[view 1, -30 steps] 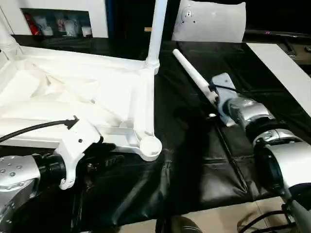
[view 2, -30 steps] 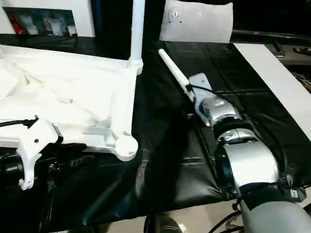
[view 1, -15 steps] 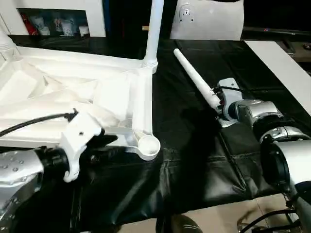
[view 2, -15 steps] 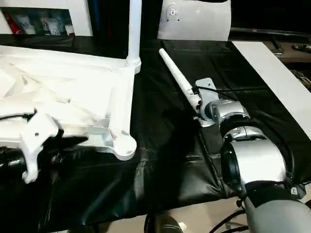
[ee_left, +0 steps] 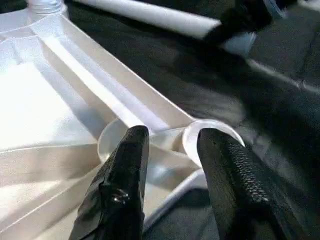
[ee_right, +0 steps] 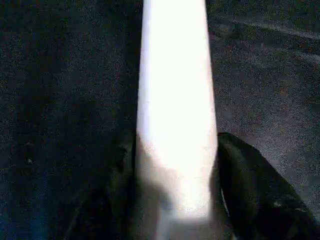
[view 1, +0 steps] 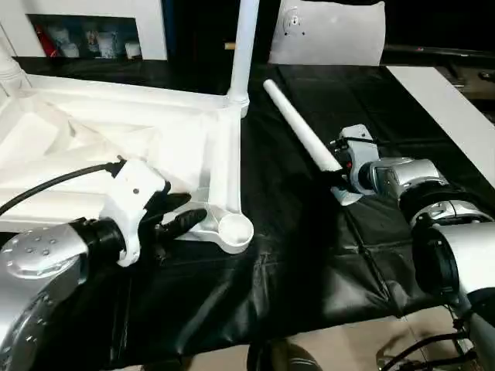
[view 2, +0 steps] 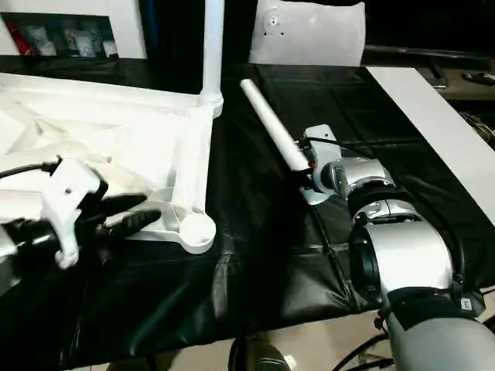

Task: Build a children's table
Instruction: Pick table leg

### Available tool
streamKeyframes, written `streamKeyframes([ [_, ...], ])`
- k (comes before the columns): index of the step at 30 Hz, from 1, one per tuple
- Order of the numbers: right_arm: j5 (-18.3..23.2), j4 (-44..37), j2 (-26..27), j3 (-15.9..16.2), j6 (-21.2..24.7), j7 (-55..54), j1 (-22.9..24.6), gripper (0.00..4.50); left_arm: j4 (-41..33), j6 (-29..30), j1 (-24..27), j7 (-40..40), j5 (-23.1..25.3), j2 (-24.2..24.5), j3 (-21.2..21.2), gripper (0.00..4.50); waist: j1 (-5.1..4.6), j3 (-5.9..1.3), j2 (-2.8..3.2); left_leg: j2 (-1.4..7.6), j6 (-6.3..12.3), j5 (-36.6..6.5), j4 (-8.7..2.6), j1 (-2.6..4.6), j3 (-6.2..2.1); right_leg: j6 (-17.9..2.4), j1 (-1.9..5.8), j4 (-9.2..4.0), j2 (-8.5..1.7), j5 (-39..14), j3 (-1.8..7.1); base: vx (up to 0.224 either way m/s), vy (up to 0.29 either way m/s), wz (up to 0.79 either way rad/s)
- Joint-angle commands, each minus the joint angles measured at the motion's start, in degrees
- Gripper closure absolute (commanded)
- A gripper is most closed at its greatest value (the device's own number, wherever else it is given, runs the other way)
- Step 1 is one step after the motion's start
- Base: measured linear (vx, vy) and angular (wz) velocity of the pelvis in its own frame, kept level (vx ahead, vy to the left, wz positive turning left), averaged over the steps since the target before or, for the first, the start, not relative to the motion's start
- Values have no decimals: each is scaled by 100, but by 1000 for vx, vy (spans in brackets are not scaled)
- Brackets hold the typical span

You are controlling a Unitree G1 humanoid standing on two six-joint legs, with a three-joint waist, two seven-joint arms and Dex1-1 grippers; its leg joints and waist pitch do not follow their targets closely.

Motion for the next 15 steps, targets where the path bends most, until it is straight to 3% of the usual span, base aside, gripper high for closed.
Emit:
streamKeyframes([
  [1,210,60,19,-193,154,-34,174,226,176,-134,-127,208,98,-147,-86,236,32,-533,232,15,122,-521,-328,-5,54,-1260,479,-317,-290,-872,312,0,0,0],
  [2,210,60,19,-193,154,-34,174,235,176,-134,-127,208,98,-147,-86,236,25,-539,206,23,124,-532,-328,-22,51,-1291,493,-316,-295,-812,307,0,0,0],
  [3,359,42,4,-361,157,-91,156,243,325,-206,-203,317,174,-235,-135,236,41,-584,261,32,100,-547,-312,-11,45,-1321,512,-294,-303,-783,303,0,0,0],
  [4,479,29,-6,-488,166,-126,134,248,426,-257,-259,397,203,-322,-135,236,30,-573,232,27,108,-558,-314,-15,54,-1304,505,-319,-297,-790,304,0,0,0],
  [6,698,-8,-18,-724,142,-163,99,252,628,-379,-368,570,236,-511,-117,236,56,-645,339,17,81,-613,-287,2,49,-1334,531,-293,-282,-719,299,0,0,0],
  [7,794,-25,-18,-825,120,-174,85,254,719,-435,-414,638,250,-594,-100,236,52,-662,334,31,96,-595,-286,24,56,-1357,516,-311,-284,-650,294,0,0,0],
  [8,902,-47,-11,-946,112,-179,69,254,820,-519,-458,703,281,-658,-111,236,56,-679,329,19,127,-558,-268,-15,56,-1418,538,-285,-272,-531,297,0,0,0],
  [9,1090,-91,9,-1128,90,-144,54,256,981,-674,-527,787,365,-735,-163,236,75,-710,391,11,145,-585,-254,-15,49,-1419,553,-283,-281,-597,289,0,0,0],
  [10,1244,-134,37,-1280,72,-118,54,257,1127,-811,-591,857,434,-811,-213,236,62,-703,348,-1,188,-641,-251,-21,64,-1385,543,-337,-270,-696,289,0,0,0],
  [11,1370,-171,74,-1393,68,-100,61,257,1265,-926,-649,913,479,-890,-234,236,71,-711,356,-12,217,-683,-242,-32,65,-1342,550,-345,-269,-843,289,0,0,0],
  [13,1521,-263,145,-1509,-24,-46,100,257,1494,-1105,-758,995,558,-1000,-297,236,84,-711,489,-25,249,-737,-226,-43,59,-1290,540,-379,-267,-1029,281,0,0,0],
  [14,1620,-345,197,-1595,-172,-32,133,257,1622,-1236,-828,1013,626,-1022,-371,236,81,-727,449,-26,255,-806,-218,-41,64,-1223,536,-400,-267,-1228,271,0,0,0],
  [15,1684,-393,223,-1663,-241,-52,149,257,1692,-1313,-867,1019,662,-1037,-410,236,86,-736,476,-33,242,-808,-215,-53,57,-1146,540,-415,-274,-1409,263,0,0,0],
])
